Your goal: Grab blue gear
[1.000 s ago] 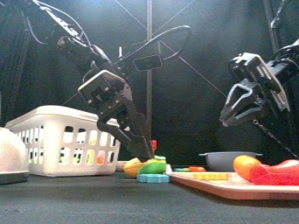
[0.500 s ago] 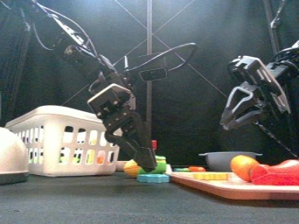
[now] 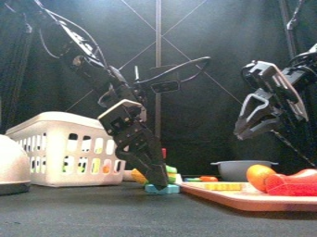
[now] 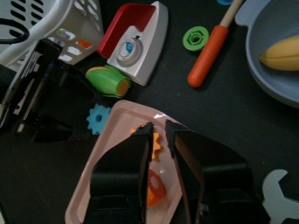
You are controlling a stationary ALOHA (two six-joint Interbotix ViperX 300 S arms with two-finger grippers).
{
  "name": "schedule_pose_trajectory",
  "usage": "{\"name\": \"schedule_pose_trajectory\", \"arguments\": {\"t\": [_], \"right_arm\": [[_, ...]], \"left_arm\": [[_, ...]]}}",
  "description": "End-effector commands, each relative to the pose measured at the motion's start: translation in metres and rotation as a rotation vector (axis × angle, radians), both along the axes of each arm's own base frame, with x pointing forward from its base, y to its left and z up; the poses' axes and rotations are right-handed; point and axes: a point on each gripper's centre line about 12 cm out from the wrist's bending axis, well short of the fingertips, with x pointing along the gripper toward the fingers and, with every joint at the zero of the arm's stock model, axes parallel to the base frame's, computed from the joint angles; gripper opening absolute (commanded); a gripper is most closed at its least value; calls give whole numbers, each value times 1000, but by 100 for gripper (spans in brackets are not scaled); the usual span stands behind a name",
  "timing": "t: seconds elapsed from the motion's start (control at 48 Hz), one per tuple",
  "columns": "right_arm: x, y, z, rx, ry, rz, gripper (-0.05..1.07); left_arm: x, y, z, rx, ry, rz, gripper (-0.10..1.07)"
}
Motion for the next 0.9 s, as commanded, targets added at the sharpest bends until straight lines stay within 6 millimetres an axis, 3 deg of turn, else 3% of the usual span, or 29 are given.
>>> {"name": "schedule_pose_trajectory", "arguments": {"t": [0.0, 0.583, 0.875], "right_arm": [[5, 0, 8, -1, -26, -2, 62], [6, 0, 4, -3, -11, -5, 62], [6, 0, 4, -3, -11, -5, 62]], "left_arm": [[7, 5, 9, -2, -32, 13, 96], [4, 6, -3, -1, 6, 17, 94], [1, 7, -3, 3, 27, 27, 80]]}}
